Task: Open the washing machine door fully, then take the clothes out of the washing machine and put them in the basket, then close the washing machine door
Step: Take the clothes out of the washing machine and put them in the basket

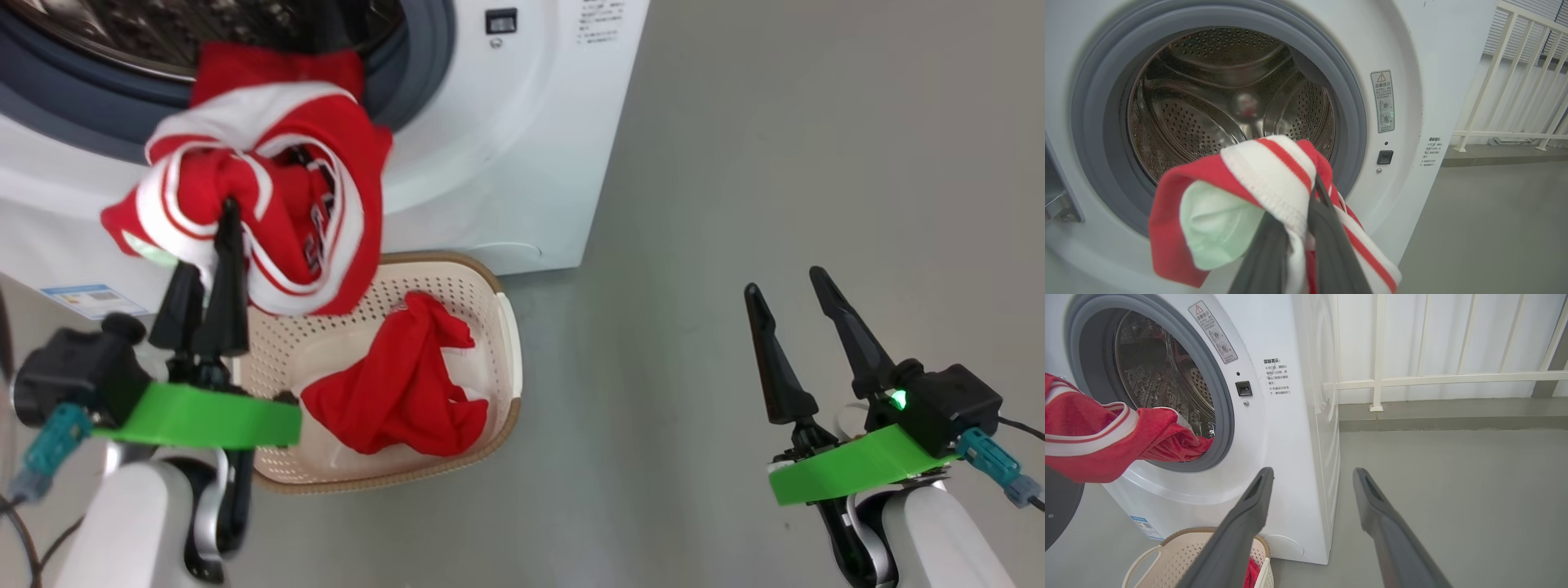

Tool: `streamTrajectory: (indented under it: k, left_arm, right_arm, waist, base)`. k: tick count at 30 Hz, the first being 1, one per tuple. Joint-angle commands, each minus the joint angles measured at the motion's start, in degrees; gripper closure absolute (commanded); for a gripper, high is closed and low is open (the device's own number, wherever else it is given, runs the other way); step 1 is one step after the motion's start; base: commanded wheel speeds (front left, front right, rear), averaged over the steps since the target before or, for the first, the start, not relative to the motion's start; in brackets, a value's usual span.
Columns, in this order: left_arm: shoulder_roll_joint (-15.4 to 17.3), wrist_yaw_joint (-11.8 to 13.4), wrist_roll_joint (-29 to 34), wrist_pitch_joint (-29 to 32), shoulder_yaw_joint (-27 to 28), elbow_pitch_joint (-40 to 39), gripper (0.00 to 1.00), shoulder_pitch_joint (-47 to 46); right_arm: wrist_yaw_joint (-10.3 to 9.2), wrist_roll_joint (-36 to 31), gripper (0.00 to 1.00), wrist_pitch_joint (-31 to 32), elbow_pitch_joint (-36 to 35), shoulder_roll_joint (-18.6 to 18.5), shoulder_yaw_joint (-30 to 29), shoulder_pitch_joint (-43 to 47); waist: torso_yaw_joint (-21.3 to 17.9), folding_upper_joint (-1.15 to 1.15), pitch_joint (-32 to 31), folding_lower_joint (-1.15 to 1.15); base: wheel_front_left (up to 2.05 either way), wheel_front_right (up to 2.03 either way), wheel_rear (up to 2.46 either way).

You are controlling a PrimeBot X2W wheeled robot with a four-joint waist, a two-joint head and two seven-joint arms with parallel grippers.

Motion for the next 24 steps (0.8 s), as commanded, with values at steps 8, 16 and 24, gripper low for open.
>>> streamTrajectory:
  k: [8,16,24]
  left_arm:
    - [0.76,1.87,0.25,1.30,0.33,-10.12,1.00,4.01]
    - [1.38,3.54,0.81,3.71,0.03,-18.60,1.00,7.60]
    - [1.38,4.17,0.54,4.32,-0.33,-18.11,1.00,9.37]
  right_arm:
    - [0.34,-0.65,0.00,-0.37,-1.78,0.00,-0.30,1.85]
    - [0.34,-0.24,0.00,-0.37,-1.92,0.00,-0.35,2.84]
    - [0.34,-0.31,0.00,-0.37,-1.70,0.00,0.01,3.04]
  waist:
    - [2.00,0.00,-2.73,0.00]
    - [2.36,0.00,-4.10,0.00]
    - [1.96,0.00,-3.50,0.00]
  base:
    - [0.00,0.00,0.00]
    - [0.00,0.00,0.00]
    - [0.00,0.00,0.00]
